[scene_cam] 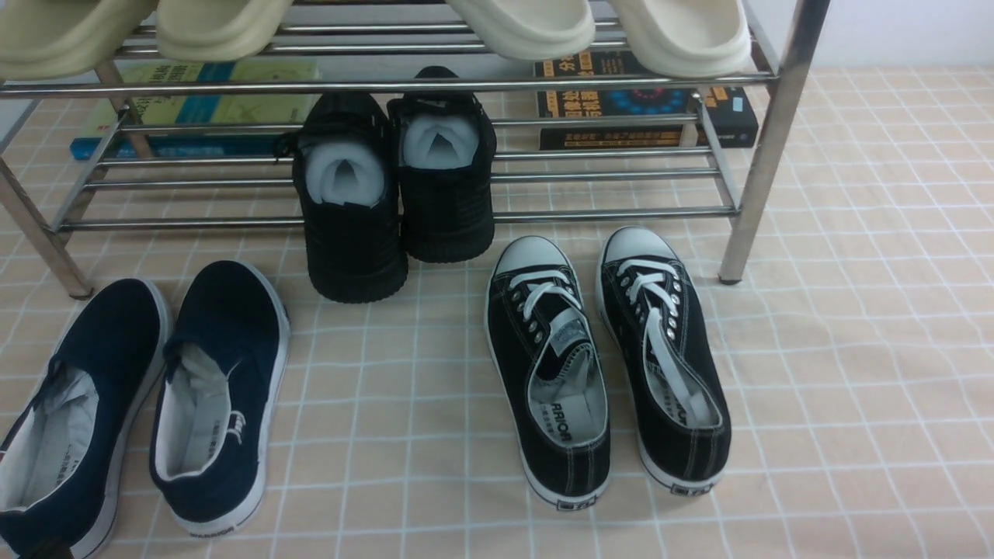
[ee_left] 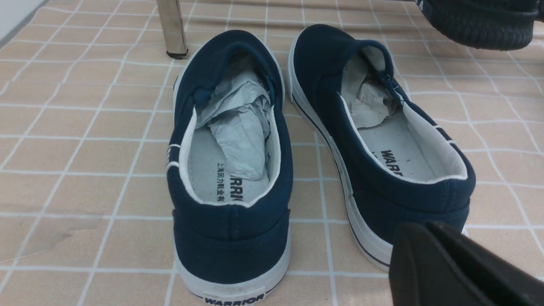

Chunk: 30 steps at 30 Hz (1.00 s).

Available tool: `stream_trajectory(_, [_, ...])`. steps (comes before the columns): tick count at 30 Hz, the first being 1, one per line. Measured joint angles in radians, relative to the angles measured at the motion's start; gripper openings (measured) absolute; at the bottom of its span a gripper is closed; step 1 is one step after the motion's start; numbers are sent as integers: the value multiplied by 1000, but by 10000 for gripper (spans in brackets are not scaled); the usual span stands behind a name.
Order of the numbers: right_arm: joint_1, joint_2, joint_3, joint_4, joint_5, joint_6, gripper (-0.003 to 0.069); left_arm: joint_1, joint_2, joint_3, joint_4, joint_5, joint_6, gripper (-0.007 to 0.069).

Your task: Take the shoes off the shelf from the light coffee tablecloth by hand.

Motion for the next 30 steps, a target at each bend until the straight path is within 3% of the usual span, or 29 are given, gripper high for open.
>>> stream_trajectory(30, [0, 0, 0, 0, 0, 0, 237, 7, 0, 0, 1, 12, 0, 70])
